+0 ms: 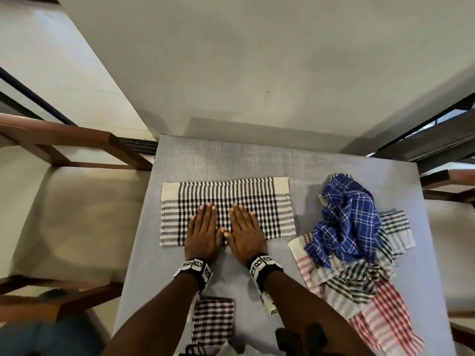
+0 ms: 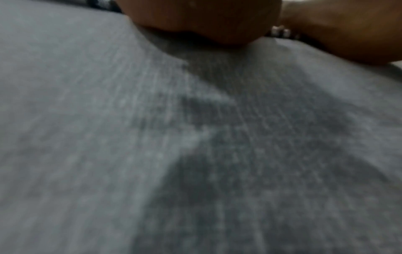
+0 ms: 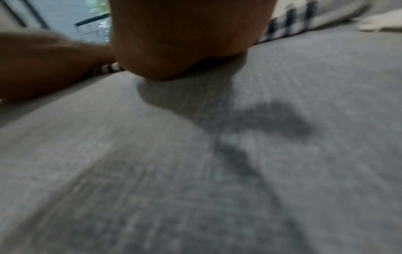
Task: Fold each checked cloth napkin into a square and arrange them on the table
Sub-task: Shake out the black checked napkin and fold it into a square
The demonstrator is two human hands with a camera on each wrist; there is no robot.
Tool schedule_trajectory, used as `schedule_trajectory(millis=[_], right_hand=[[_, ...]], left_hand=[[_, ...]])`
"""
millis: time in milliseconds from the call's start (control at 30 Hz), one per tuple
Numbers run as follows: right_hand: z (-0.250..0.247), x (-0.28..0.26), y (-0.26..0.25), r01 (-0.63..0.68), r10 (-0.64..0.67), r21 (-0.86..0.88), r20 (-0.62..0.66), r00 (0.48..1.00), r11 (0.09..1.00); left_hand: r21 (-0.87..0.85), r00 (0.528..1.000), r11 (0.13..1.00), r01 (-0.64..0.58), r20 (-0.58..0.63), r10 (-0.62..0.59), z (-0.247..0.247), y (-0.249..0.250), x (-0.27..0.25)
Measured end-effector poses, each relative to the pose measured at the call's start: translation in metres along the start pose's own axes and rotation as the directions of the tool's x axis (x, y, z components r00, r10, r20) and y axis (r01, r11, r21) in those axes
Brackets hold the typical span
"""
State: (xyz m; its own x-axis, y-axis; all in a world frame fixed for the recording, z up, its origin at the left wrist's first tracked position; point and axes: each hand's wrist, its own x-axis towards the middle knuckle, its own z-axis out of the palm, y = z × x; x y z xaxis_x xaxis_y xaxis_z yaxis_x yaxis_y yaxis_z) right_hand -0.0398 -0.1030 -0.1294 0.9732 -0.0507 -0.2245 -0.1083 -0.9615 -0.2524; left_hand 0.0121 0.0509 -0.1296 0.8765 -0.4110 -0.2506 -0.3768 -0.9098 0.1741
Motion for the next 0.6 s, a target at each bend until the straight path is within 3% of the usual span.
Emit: schedule_trajectory(millis=[133,267,600], right_hand=[[-0.004,-0.009,0.042,-0.142,0.143,0.010,-0.040,0.989,0.990],[-0.013,-0.016,0.081,-0.164,0.164,0.011,-0.044,0.985,0.986],[-0.016,-0.015,0.076,-0.179,0.181,0.034,-0.082,0.980,0.983]], left_hand=[[-0.067,0.996,0.994,0.083,-0.022,-0.085,0.001,-0.029,-0.008],[-0.078,0.995,0.994,0.079,-0.055,-0.083,0.001,-0.055,-0.017],[-0.156,0.985,0.976,0.150,-0.066,-0.162,-0.003,-0.058,-0.022]])
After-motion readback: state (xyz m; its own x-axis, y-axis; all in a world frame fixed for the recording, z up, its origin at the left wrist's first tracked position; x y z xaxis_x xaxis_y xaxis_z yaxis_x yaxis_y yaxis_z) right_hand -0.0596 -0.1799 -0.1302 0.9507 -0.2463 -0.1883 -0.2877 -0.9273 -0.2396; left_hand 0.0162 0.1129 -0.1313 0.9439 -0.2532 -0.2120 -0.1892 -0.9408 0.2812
